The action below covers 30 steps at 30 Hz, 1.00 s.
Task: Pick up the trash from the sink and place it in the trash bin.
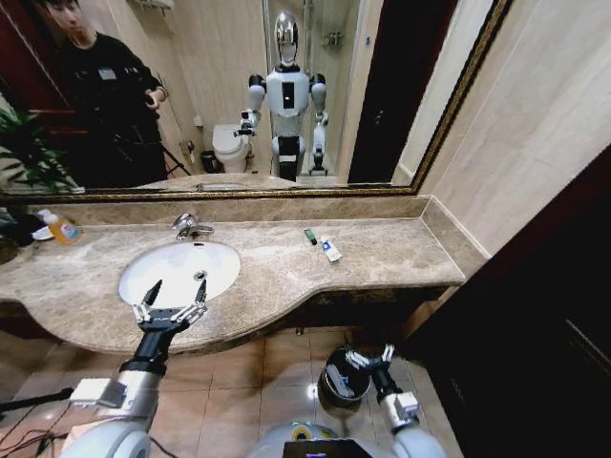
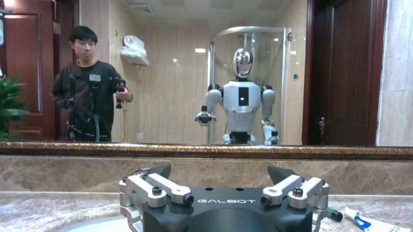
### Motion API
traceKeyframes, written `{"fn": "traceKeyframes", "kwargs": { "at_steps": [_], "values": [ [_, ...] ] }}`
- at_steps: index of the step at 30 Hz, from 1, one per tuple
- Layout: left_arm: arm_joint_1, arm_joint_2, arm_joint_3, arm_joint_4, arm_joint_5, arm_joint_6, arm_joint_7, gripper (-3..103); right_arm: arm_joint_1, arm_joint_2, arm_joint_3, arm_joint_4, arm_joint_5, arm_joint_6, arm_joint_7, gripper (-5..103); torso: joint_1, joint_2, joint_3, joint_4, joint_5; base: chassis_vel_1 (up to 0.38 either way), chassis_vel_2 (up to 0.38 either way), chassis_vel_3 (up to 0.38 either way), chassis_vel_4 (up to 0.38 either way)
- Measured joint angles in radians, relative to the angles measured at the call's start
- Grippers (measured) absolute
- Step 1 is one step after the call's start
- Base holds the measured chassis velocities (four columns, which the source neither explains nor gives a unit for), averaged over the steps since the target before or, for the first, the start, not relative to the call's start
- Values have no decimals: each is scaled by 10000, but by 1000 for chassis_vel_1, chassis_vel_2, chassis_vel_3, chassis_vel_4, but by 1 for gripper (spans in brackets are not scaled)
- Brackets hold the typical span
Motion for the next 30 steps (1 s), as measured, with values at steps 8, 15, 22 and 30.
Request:
{"fn": "traceKeyframes", "kwargs": {
  "at_steps": [8,15,22,30],
  "values": [
    [0,0,0,0,0,0,0,100,2417,-360,-653,224,1023,-1875,342,100,2,0,1,2,0,0,0,0,0],
    [0,0,0,1,0,0,0,100,4560,-455,-1226,-1019,2393,-2687,627,100,2,-1,2,1,1,0,0,0,0],
    [0,0,0,1,0,0,0,100,6324,-560,-1563,-2444,3765,-3333,800,100,2,-1,2,1,0,0,0,0,0],
    [0,0,0,1,0,0,0,100,7656,-381,-1858,-3694,5313,-4076,1567,100,2,-1,1,0,0,0,0,0,0]
  ]
}}
